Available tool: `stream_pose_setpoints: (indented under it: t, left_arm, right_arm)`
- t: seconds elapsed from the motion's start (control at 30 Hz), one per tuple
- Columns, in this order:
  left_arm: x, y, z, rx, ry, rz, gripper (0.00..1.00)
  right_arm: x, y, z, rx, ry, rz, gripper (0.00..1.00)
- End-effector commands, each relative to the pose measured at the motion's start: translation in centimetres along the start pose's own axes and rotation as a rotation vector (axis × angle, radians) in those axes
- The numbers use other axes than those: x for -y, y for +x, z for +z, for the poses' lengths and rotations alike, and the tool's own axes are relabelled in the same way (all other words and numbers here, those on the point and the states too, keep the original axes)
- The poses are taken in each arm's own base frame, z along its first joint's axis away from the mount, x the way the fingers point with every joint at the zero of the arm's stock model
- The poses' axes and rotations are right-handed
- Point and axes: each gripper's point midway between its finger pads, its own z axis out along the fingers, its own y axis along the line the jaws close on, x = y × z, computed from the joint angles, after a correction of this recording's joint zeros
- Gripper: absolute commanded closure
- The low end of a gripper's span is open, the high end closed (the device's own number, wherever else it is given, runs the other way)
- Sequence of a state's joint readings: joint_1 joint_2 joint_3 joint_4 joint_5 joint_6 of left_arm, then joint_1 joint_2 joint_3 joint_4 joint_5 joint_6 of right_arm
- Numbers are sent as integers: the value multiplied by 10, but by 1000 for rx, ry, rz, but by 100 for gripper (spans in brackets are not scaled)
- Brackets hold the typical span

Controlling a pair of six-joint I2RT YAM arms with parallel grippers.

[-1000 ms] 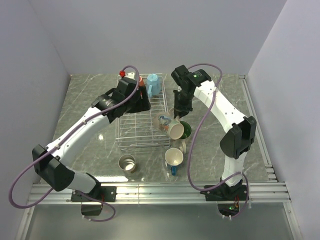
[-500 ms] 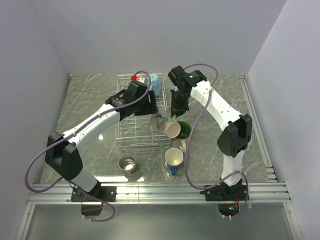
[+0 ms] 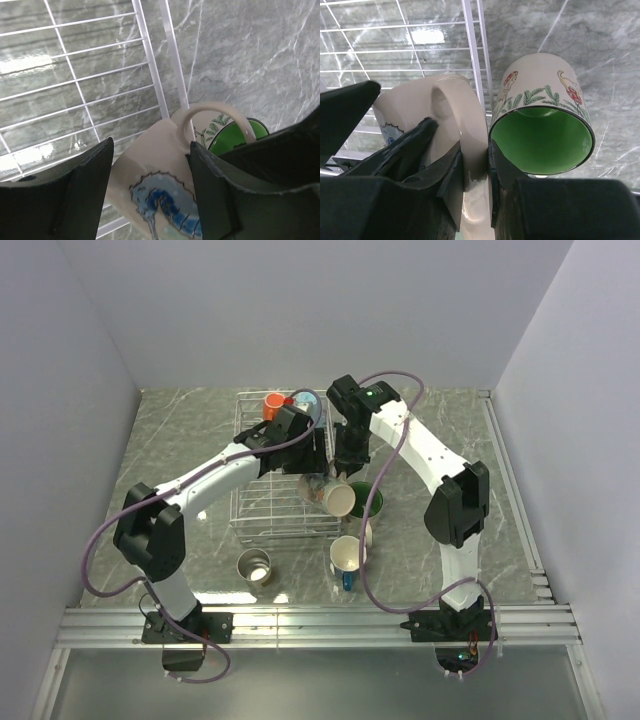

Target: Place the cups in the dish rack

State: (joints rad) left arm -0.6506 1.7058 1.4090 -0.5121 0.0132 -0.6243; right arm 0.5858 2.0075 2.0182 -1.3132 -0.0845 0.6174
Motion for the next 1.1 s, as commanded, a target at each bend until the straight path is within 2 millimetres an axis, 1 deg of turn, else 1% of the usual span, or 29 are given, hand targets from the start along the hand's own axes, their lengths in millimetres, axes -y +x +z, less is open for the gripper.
stream_pose_setpoints:
  t: [0.0, 0.1, 0.17, 0.2, 0.23, 0.27, 0.37, 0.43, 0.53, 0.57, 0.7, 0.87, 0.93, 0.97, 1.03, 1.07]
  left_arm:
    - [-2, 36, 11, -144, 4, 38, 34]
    - [-3, 47, 15, -178, 17, 27, 34]
    - [-2, 51, 16, -191, 29, 27, 34]
    - [-3, 55, 18, -202, 29, 27, 34]
    - [-5, 57, 19, -210, 28, 26, 34]
    - [-4, 59, 20, -216, 34, 27, 34]
    - [-6, 66, 23, -237, 37, 23, 34]
    - [-5, 72, 25, -255, 52, 20, 34]
    - [-6, 77, 29, -268, 60, 13, 34]
    - [-7, 79, 29, -272, 61, 12, 35]
    - [-10, 86, 30, -284, 59, 10, 35]
    - [-17, 87, 30, -289, 31, 15, 35]
    - [-18, 82, 26, -275, 15, 24, 34]
    - [-23, 81, 24, -272, -17, 26, 34]
    - [-25, 69, 16, -245, -31, 27, 32]
    - [-27, 67, 14, -239, -46, 27, 31]
  right_arm:
    - [-8, 24, -29, -74, -28, 3, 100]
    - [-15, 22, -32, -72, -54, 16, 100]
    - [-20, 18, -36, -65, -77, 24, 100]
    - [-23, 16, -38, -60, -89, 34, 97]
    - [-27, 14, -44, -47, -108, 36, 92]
    - [-30, 12, -45, -43, -119, 39, 80]
    - [-37, 6, -55, -23, -155, 55, 69]
    - [-39, 4, -60, -12, -170, 62, 68]
    - [-40, 3, -65, 0, -178, 72, 62]
    - [-40, 2, -67, 4, -183, 77, 59]
    - [-39, 0, -71, 15, -187, 85, 58]
    - [-38, -1, -72, 22, -186, 86, 58]
    - [-36, -3, -72, 33, -178, 85, 57]
    - [-36, -3, -74, 40, -177, 84, 57]
    - [-32, -7, -74, 57, -165, 86, 57]
    - [-30, -8, -76, 64, -165, 87, 57]
